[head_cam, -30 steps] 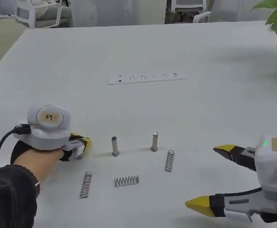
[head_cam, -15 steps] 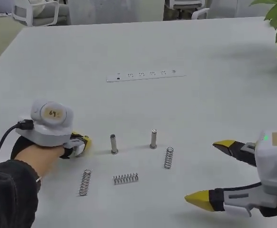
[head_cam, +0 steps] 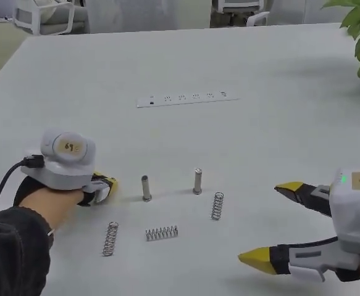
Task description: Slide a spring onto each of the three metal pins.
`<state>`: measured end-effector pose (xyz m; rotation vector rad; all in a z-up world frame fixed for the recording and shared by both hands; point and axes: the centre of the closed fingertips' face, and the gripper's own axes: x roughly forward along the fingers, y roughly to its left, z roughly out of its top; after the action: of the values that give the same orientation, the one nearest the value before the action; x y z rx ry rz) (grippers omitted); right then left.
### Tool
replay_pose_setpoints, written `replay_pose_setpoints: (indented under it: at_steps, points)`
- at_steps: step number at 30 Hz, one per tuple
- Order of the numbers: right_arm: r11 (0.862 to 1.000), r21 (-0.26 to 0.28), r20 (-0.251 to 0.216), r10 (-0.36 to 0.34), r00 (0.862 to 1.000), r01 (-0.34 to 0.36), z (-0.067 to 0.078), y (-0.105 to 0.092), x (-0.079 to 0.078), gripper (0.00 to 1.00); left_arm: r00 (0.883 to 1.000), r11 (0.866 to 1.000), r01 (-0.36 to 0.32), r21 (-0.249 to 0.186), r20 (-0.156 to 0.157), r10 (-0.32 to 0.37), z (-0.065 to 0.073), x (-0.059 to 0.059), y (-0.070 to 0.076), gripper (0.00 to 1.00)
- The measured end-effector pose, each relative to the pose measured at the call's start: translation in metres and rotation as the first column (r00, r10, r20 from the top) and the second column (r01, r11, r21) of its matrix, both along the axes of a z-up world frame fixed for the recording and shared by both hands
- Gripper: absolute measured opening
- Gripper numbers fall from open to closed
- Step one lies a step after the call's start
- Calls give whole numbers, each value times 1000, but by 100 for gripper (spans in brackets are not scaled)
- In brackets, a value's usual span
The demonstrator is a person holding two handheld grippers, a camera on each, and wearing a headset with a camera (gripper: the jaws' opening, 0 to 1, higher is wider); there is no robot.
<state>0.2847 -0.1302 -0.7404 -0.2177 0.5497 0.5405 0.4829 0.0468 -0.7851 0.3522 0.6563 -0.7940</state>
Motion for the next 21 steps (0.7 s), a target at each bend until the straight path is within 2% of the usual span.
replay_pose_setpoints:
  at_steps: [2, 4, 12, 21]
  points:
    - [1000, 0, 1, 0, 1000, 0, 1, 1, 0, 83, 1000, 1000, -7, 1, -2, 7, 1, 0, 2, 0]
    - [1000, -1, 2, 2, 1000, -2, 0, 1, 0, 83, 1000, 1000, -14, -17, -10, 13, 4, 0, 2, 0]
    - [1000, -13, 7, 9, 1000, -9, 2, 1, 0, 82, 999, 998, -33, -56, 0, 33, 20, -1, 7, 0]
    - [1000, -24, 18, 14, 1000, -14, 6, 4, -1, 82, 1000, 997, -7, -73, 15, 8, 33, -17, 12, 0]
